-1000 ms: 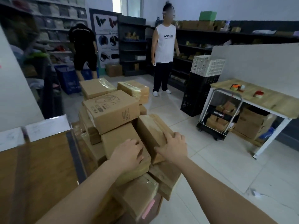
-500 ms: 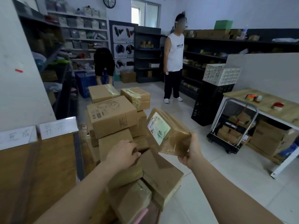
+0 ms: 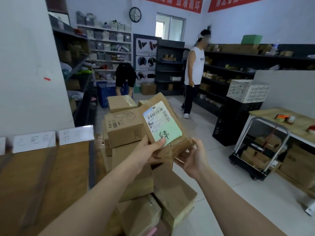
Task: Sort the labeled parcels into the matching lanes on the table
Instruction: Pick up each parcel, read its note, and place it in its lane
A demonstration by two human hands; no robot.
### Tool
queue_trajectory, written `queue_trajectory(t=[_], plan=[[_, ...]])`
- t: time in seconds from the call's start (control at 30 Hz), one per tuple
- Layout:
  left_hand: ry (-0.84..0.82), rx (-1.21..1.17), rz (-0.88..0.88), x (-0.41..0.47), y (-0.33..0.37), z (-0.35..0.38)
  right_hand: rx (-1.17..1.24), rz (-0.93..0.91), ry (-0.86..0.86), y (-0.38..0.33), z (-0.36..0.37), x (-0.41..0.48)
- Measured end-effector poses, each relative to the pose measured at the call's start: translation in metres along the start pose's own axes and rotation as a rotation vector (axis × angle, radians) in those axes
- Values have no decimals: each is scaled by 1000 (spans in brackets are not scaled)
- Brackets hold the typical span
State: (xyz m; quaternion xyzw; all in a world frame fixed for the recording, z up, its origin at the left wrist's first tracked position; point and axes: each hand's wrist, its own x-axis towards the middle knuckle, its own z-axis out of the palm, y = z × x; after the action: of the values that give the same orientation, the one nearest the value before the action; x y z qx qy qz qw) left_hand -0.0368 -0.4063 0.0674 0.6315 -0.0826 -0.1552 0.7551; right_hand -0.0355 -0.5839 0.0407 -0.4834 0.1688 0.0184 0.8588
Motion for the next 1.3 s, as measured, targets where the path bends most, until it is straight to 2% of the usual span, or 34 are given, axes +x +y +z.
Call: queue_trajectory(t=[0.1,0.17,0.33,0.57,0.73,0.97,1.3], plan=[[50,-11,49,-8,5,-14,-23,-177,11,-5,18,-6],[111,23,87,-17,11,-23,-150,-268,0,-8,31,-11],[245,66,140,-44,26,-44,-350,-396,-41,4,71,-23],[441,51,194,-83,40,-86,-654,-401,-404,34,126,-39],[544,81,187,-105,49,-122,-677,-364,-579,58,168,-48],[662,96,103,-109,51,-189,-648,-276,-559,99,223,-35],[647,175,-2,-81,34,-284,-691,-264,-378,150,284,-5]])
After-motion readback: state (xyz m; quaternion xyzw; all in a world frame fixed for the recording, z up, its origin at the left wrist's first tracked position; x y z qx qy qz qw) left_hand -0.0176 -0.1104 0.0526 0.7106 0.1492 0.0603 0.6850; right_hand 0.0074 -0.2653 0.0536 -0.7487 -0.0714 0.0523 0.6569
